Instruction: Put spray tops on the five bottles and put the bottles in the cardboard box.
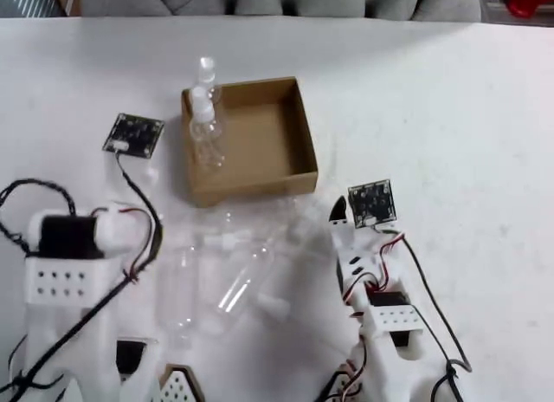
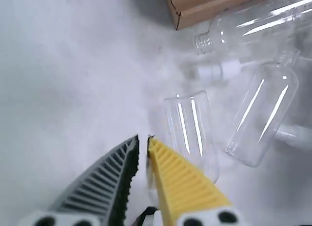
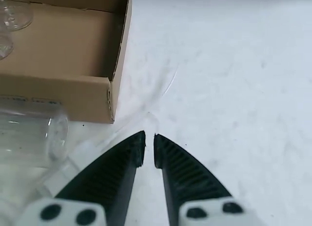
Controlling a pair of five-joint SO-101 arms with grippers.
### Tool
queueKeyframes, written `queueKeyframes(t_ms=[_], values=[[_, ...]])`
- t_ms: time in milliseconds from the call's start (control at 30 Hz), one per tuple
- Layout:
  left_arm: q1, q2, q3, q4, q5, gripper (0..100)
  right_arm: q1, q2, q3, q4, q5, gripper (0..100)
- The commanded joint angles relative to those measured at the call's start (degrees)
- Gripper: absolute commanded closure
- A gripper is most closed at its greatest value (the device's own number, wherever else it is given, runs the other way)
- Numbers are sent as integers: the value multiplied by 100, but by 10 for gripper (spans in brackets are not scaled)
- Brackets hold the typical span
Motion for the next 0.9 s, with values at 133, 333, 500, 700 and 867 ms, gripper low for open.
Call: queueKeyframes(t_ms=[133, 333, 500, 700, 867], values=[[1411, 40, 167, -9, 404, 960, -57, 13, -35, 4, -18, 984], [2079, 66, 580, -105, 642, 832, -57, 13, -35, 4, -18, 984], [1771, 66, 800, -396, 765, 755, -57, 13, -35, 4, -18, 984], [1429, 75, 879, -440, 545, 751, -57, 13, -35, 4, -18, 984], [1077, 75, 897, -501, 281, 751, -57, 13, -35, 4, -18, 984]])
